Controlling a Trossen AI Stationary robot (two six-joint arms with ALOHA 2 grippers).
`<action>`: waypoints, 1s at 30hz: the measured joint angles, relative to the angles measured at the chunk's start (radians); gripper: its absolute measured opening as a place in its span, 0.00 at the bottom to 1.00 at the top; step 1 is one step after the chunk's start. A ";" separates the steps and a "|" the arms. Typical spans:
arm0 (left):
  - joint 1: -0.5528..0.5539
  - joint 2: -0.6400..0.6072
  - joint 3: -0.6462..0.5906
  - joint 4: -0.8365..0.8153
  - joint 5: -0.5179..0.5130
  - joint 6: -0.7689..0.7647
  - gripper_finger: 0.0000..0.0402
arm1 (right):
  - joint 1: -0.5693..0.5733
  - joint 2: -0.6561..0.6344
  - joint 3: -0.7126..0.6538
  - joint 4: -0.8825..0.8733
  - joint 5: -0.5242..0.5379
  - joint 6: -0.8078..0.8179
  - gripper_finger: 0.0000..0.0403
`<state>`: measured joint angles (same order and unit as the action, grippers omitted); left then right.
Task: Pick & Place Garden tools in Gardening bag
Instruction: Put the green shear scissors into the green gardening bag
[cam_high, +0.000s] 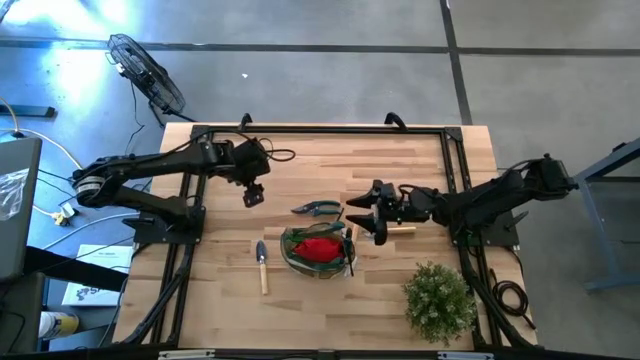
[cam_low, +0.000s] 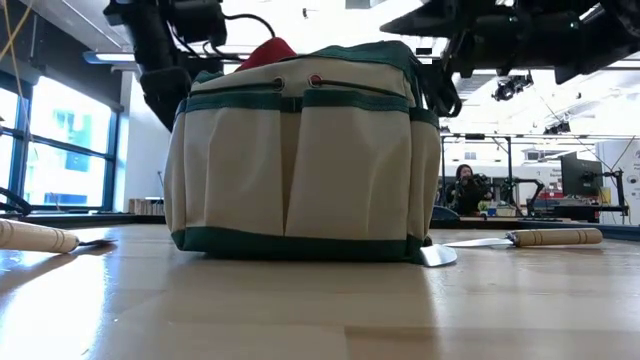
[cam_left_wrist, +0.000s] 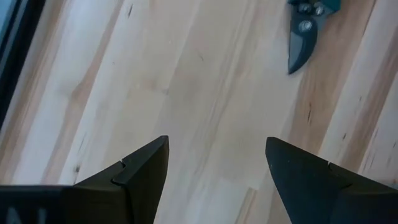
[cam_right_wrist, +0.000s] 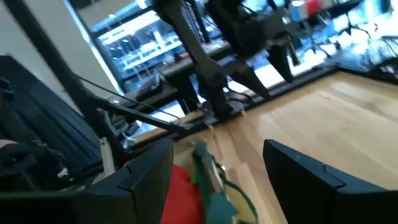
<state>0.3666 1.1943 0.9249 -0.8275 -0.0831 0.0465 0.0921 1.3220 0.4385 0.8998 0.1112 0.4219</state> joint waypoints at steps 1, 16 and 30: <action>0.000 0.000 0.000 0.003 0.001 0.000 0.65 | 0.000 -0.001 0.000 0.004 -0.007 -0.008 0.60; 0.000 0.000 0.000 0.010 0.050 -0.042 0.65 | 0.006 -0.001 0.000 0.007 -0.039 -0.051 0.60; 0.000 0.000 0.000 0.016 0.048 -0.078 0.65 | 0.013 -0.001 0.000 0.006 -0.036 -0.052 0.60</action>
<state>0.3664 1.1942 0.9249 -0.8117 -0.0349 -0.0315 0.1051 1.3209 0.4385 0.9058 0.0756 0.3695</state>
